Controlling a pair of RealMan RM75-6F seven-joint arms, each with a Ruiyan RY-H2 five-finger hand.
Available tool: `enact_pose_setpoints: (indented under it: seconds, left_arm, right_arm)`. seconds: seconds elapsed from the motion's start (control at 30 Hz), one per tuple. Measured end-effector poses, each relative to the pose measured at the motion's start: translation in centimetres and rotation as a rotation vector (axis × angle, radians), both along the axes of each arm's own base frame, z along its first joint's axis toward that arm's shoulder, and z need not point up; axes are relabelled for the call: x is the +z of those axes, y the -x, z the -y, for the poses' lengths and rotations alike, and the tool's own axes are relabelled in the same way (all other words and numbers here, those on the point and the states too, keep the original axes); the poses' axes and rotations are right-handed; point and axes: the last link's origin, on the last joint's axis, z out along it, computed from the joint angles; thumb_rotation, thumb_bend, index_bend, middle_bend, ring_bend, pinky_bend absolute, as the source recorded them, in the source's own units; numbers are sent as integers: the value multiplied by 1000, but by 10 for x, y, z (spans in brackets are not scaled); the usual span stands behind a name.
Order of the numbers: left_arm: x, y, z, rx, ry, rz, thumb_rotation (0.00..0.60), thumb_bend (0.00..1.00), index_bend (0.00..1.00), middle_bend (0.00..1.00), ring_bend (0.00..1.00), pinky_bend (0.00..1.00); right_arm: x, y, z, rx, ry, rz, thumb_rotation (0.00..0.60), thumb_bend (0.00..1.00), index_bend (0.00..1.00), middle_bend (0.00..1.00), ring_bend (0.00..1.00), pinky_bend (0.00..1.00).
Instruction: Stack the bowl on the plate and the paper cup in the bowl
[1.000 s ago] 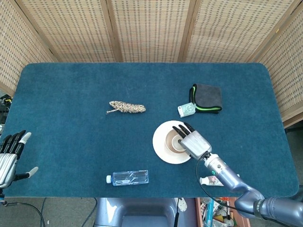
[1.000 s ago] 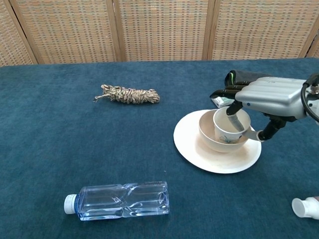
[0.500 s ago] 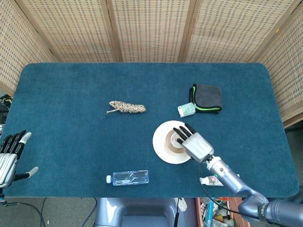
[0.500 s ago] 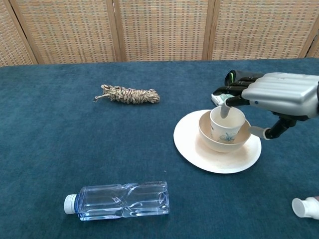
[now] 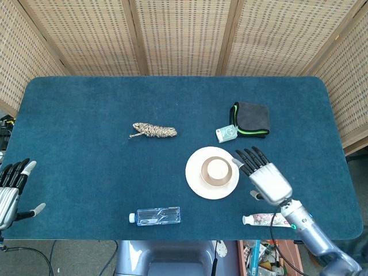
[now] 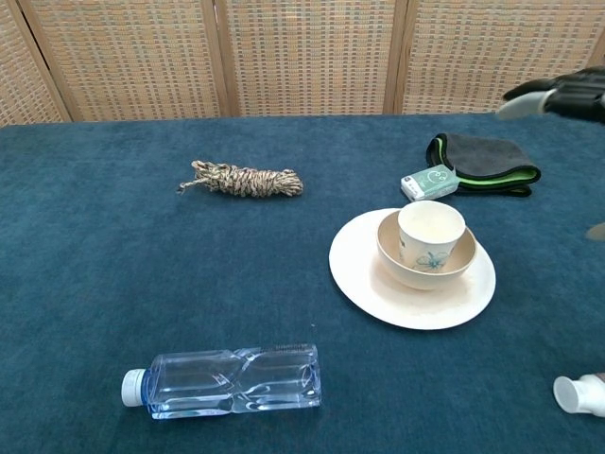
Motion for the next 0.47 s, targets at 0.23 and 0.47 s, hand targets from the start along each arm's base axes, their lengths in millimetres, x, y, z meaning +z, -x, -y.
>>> enact_pose_setpoints:
  seconds: [0.23, 0.47]
  left_arm:
    - [-2, -2, 3, -19, 0, -8, 600, 0, 0, 0, 0, 0]
    - [3, -2, 5, -36, -47, -21, 600, 0, 0, 0, 0, 0]
  right_arm:
    - [30, 47, -34, -80, 150, 130, 600, 0, 0, 0, 0, 0]
    - [31, 62, -62, -127, 255, 160, 600, 0, 0, 0, 0, 0]
